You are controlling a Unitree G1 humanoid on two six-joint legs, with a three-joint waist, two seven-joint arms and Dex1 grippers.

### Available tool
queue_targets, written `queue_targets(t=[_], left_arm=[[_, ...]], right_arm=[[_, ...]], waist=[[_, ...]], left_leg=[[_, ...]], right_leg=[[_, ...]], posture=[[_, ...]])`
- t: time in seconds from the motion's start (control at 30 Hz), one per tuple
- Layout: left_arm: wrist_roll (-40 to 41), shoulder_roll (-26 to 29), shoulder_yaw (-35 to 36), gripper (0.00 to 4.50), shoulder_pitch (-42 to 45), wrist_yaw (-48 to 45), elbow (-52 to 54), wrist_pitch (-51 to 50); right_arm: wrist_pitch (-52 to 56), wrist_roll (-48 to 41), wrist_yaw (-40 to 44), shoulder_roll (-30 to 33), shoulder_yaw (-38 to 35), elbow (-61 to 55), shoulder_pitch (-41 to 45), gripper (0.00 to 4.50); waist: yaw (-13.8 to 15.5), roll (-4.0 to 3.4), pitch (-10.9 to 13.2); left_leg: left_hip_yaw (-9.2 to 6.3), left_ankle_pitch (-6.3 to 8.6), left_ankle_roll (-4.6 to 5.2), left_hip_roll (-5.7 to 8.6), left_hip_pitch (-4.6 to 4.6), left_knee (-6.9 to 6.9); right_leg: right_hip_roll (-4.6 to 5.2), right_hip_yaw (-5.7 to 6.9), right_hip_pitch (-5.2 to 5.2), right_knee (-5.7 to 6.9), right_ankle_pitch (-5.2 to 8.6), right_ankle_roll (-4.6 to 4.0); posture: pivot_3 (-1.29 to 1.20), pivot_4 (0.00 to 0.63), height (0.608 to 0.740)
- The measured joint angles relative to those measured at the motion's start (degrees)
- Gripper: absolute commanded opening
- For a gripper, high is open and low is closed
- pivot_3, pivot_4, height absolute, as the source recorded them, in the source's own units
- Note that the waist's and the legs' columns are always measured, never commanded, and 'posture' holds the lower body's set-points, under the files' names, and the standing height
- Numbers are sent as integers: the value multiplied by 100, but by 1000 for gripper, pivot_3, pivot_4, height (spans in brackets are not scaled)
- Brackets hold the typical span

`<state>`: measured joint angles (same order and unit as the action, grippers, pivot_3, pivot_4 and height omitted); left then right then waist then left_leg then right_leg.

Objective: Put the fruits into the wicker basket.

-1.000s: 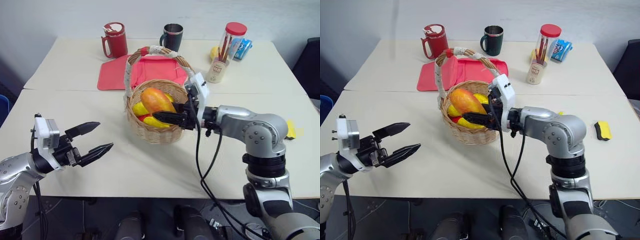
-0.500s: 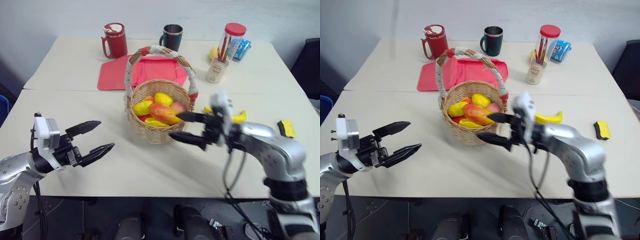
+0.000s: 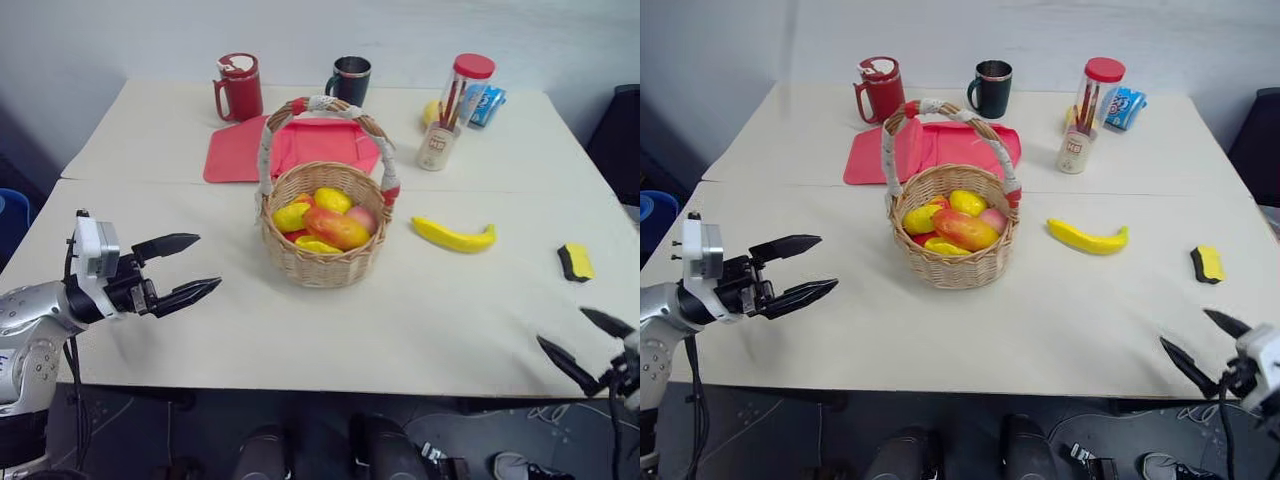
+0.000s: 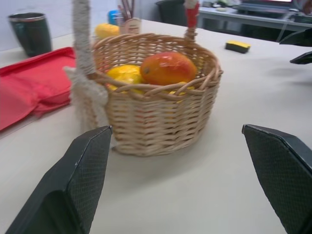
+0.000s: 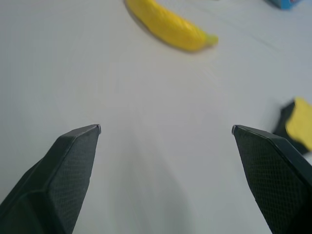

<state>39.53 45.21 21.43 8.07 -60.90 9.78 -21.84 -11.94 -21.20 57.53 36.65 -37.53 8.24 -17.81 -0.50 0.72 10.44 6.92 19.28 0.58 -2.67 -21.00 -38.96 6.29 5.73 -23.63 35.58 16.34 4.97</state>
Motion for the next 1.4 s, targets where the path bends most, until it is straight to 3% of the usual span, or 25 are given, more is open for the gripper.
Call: queue_targets(t=[0.17,0.37,0.57,0.7,0.8,1.07,1.2,1.3,1.4], left_arm=[[14,3,-169,4500,189,26,128,-193],[102,-49,-412,4500,435,77,729,-248],[120,-147,-461,4500,137,227,956,-367],[126,-168,-393,4500,-130,363,1220,-366],[145,-169,-319,4500,-251,420,1263,-368],[194,-143,-64,4500,-424,582,1431,-402],[241,-148,51,4500,-543,708,1521,-443],[352,-178,278,4500,-872,847,1711,-495],[402,-186,507,4500,-1109,937,1715,-525]], right_arm=[[-163,10,-34,325,301,321,832,4471],[853,391,751,1288,2048,1197,3617,4471],[1294,1502,857,906,3600,3314,6234,4471],[942,2306,834,676,4345,4582,7213,4304],[789,2541,828,540,4486,5224,7432,3601],[821,2790,1863,536,4617,5863,7946,888],[864,2222,2887,783,4386,5042,7454,720],[2004,996,3077,1742,4538,2564,5977,720],[3754,-321,3089,2316,4540,250,5157,720]], waist=[[-183,-8,2],[-203,-21,8],[-126,-30,14],[-83,-30,15],[-94,-30,15],[-128,-34,16],[-96,-34,17],[-14,-43,22],[-58,-55,29]], left_leg=[[6,1,-19,-13,12,0],[-3,-9,-28,-15,12,-1],[9,-14,-23,-5,-25,-11],[-9,-14,-24,-5,-40,-11],[-5,-16,-18,0,-44,-13],[-2,-18,-20,-7,-37,-15],[-7,-17,-19,-6,-42,-14],[-21,-8,-18,-7,-54,-14],[-15,-8,-21,-14,-41,-16]], right_leg=[[12,-9,-2,14,6,-12],[12,-7,-6,26,19,-33],[3,-3,-41,35,22,-36],[6,5,-41,34,23,-37],[8,10,-40,38,19,-31],[3,7,-40,36,16,-25],[11,9,-38,40,16,-24],[29,12,-38,31,16,-24],[28,16,-38,21,16,-25]], posture=[[0,150,740],[0,150,740],[0,150,740],[0,150,740],[0,150,740],[0,150,740],[0,150,740],[0,150,740],[0,150,740]])
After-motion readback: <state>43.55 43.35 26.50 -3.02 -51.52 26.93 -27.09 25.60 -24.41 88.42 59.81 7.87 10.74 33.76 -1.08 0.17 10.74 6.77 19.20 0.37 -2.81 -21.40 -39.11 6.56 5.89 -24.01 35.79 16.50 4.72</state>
